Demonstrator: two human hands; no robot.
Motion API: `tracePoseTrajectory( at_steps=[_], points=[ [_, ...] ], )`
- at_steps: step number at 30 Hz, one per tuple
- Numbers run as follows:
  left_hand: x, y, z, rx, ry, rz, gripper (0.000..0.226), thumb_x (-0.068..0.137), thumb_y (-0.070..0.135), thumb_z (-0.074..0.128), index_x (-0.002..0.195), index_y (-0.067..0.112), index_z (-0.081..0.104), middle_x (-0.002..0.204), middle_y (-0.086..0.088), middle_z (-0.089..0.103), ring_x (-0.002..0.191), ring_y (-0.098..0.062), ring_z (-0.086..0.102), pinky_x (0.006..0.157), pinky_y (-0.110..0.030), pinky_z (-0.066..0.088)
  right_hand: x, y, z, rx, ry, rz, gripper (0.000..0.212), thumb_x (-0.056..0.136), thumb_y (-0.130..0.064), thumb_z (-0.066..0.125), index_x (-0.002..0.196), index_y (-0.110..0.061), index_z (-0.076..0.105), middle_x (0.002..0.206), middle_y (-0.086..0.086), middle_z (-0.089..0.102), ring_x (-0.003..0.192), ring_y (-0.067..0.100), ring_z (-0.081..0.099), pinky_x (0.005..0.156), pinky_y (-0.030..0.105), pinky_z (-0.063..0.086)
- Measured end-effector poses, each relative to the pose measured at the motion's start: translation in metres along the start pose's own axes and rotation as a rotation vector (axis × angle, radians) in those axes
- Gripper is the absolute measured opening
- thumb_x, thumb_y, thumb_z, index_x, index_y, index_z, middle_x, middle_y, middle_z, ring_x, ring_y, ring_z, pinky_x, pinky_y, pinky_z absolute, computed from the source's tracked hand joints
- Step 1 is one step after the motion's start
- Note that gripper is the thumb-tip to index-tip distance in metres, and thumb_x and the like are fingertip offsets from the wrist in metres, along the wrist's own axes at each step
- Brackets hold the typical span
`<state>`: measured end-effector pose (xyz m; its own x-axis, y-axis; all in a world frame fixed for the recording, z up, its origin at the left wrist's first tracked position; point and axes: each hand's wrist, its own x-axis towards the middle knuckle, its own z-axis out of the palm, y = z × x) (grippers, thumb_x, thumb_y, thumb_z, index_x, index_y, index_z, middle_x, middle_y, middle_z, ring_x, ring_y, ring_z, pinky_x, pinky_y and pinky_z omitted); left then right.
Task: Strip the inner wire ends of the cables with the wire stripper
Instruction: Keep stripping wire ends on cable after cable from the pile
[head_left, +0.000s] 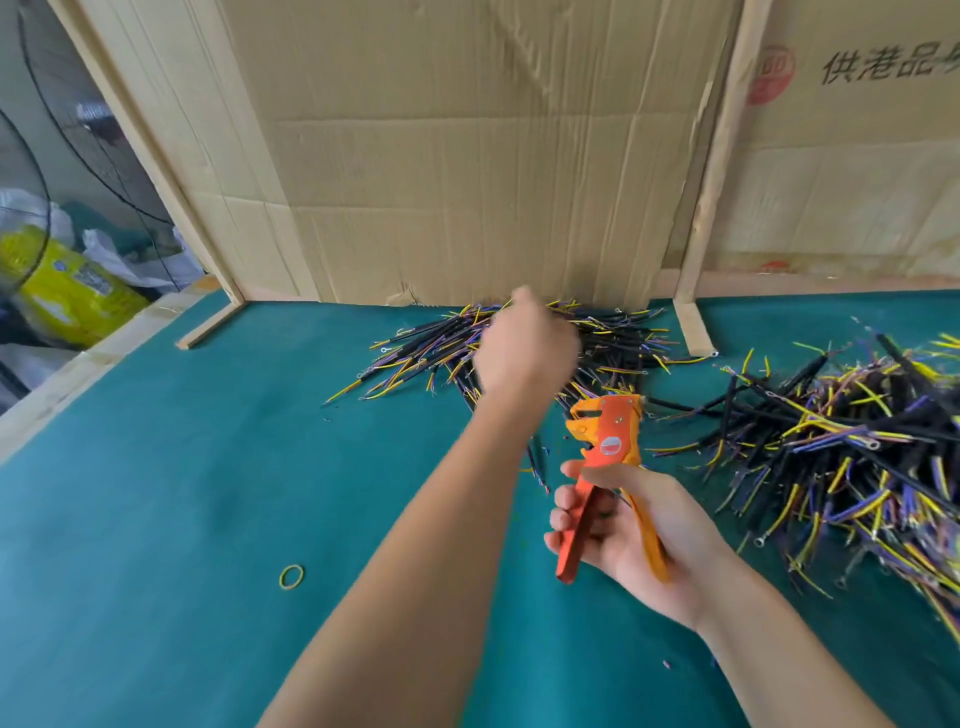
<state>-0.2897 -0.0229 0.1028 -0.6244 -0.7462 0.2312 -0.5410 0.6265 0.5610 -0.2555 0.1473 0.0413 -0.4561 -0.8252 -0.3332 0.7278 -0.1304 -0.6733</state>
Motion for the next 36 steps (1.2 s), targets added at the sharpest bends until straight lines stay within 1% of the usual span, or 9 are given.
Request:
tracePoseTrajectory(
  at_steps=[2,6,10,13,16,18,23,28,36],
  points=[
    [0.003,-0.046,-0.001,0.113,-0.037,-0.175,0.039,0.091,0.043,0.051,0.113,0.012,0.060,0.119,-0.017,0.065,0.110,-0.039,0.061,0.081,-0.040,0.045,0.001,-0.001,-0.002,0.013,-0.003,-0.003,0.051,0.062,-0.012,0.078,0.109,0.000,0.062,0.083,0.020,0.058,0.069,0.035,0.058,0.066,0.047,0.058],
    [-0.009,-0.096,0.016,0.270,-0.179,-0.160,0.039,0.093,0.046,0.051,0.104,0.011,0.063,0.112,-0.016,0.066,0.102,-0.040,0.062,0.077,-0.038,0.045,0.004,0.000,-0.004,0.021,-0.028,0.014,0.046,0.072,-0.012,0.072,0.115,-0.001,0.061,0.085,0.020,0.058,0.071,0.035,0.058,0.069,0.050,0.057],
    [-0.007,-0.102,0.008,0.130,-0.212,-0.193,0.023,0.085,0.031,0.058,0.080,0.008,0.058,0.097,-0.018,0.067,0.081,-0.038,0.056,0.072,-0.035,0.047,0.005,0.000,-0.007,0.040,-0.029,0.015,0.044,0.073,-0.011,0.072,0.114,-0.002,0.061,0.085,0.019,0.057,0.072,0.035,0.057,0.069,0.049,0.057],
    [-0.017,-0.106,-0.006,-0.069,-0.227,-0.229,0.025,0.080,0.027,0.059,0.069,0.005,0.065,0.076,-0.013,0.074,0.073,-0.033,0.070,0.065,-0.031,0.055,0.006,0.000,-0.007,0.055,-0.034,0.024,0.042,0.074,-0.010,0.070,0.114,-0.001,0.061,0.085,0.019,0.057,0.071,0.035,0.057,0.070,0.049,0.057],
    [-0.045,-0.114,-0.016,-0.310,-0.250,-0.237,0.020,0.082,0.019,0.060,0.067,0.009,0.069,0.065,-0.006,0.074,0.054,-0.020,0.069,0.049,-0.023,0.045,0.008,0.000,-0.008,0.068,-0.037,0.029,0.041,0.076,-0.011,0.069,0.114,0.000,0.061,0.085,0.020,0.058,0.071,0.035,0.058,0.069,0.049,0.058],
    [-0.072,-0.120,-0.017,-0.449,-0.263,-0.193,0.018,0.086,0.016,0.062,0.071,0.010,0.069,0.067,-0.004,0.074,0.049,-0.017,0.065,0.044,-0.021,0.042,0.009,0.000,-0.009,0.061,-0.036,0.034,0.044,0.076,-0.011,0.069,0.117,0.002,0.061,0.091,0.024,0.064,0.070,0.035,0.059,0.068,0.048,0.058],
    [-0.131,-0.131,-0.013,-0.497,-0.319,0.076,0.011,0.090,0.022,0.065,0.080,0.019,0.064,0.070,0.004,0.073,0.050,-0.014,0.060,0.055,-0.025,0.049,0.010,0.001,-0.013,-0.006,-0.068,0.027,0.051,0.078,-0.014,0.070,0.125,0.005,0.060,0.125,0.033,0.064,0.075,0.036,0.063,0.071,0.048,0.056],
    [-0.143,-0.129,-0.011,-0.345,-0.188,0.220,0.014,0.087,0.020,0.074,0.076,0.025,0.066,0.057,0.012,0.058,0.050,-0.007,0.041,0.053,-0.014,0.036,0.006,-0.005,-0.021,0.095,-0.114,-0.015,0.059,0.079,-0.016,0.072,0.132,0.009,0.057,0.135,0.030,0.060,0.079,0.036,0.064,0.071,0.048,0.056],
    [-0.142,-0.132,-0.010,-0.328,-0.153,0.278,0.012,0.080,0.018,0.082,0.075,0.024,0.073,0.065,0.012,0.062,0.059,-0.008,0.052,0.059,-0.012,0.039,0.002,-0.029,-0.043,0.171,-0.141,-0.176,0.067,0.075,-0.022,0.077,0.133,0.003,0.054,0.140,0.027,0.057,0.085,0.031,0.063,0.079,0.042,0.054]
  ],
)
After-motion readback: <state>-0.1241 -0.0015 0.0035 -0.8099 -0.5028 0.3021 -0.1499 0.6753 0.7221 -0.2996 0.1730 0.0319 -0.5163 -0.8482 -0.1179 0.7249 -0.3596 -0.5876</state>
